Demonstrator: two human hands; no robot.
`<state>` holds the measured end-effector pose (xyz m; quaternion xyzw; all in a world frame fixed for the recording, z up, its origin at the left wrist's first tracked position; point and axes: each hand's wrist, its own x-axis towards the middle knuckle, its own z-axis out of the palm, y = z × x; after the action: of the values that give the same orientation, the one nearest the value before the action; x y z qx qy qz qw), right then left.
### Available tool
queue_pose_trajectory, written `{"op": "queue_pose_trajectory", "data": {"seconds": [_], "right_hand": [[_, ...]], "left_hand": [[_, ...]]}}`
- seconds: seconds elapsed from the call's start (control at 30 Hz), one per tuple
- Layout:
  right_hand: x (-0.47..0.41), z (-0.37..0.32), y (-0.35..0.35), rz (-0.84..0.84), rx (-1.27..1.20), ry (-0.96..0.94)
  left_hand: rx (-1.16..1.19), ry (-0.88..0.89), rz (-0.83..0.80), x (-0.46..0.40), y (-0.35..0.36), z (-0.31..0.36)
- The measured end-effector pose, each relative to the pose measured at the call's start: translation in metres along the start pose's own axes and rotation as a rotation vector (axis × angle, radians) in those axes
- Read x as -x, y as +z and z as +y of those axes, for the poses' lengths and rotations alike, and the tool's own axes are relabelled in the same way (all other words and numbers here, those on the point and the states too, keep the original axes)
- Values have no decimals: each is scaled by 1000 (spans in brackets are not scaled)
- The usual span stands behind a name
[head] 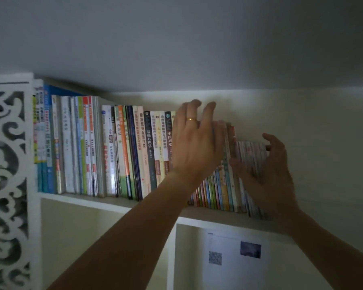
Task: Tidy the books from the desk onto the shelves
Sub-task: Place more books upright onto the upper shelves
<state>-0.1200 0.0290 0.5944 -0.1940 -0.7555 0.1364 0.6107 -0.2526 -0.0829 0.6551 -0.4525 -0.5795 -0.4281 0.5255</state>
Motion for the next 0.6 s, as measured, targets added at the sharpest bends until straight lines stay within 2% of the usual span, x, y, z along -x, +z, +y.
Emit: {"op": "queue_pose_trajectory", "data": {"seconds": [0.13, 0.27, 0.5, 0.6], "right_hand": [[8, -3, 14, 132, 120, -14], [7, 0, 17, 150, 232, -44], [10, -9, 14, 123, 258, -34], [4, -22, 8, 198, 290, -29]], "left_hand": [[-202, 32, -270, -19, 20, -1], [-238, 24, -221, -12, 29, -2], [-188, 89, -293, -16, 12, -13], [-160, 106, -195, -9, -16, -40]]}}
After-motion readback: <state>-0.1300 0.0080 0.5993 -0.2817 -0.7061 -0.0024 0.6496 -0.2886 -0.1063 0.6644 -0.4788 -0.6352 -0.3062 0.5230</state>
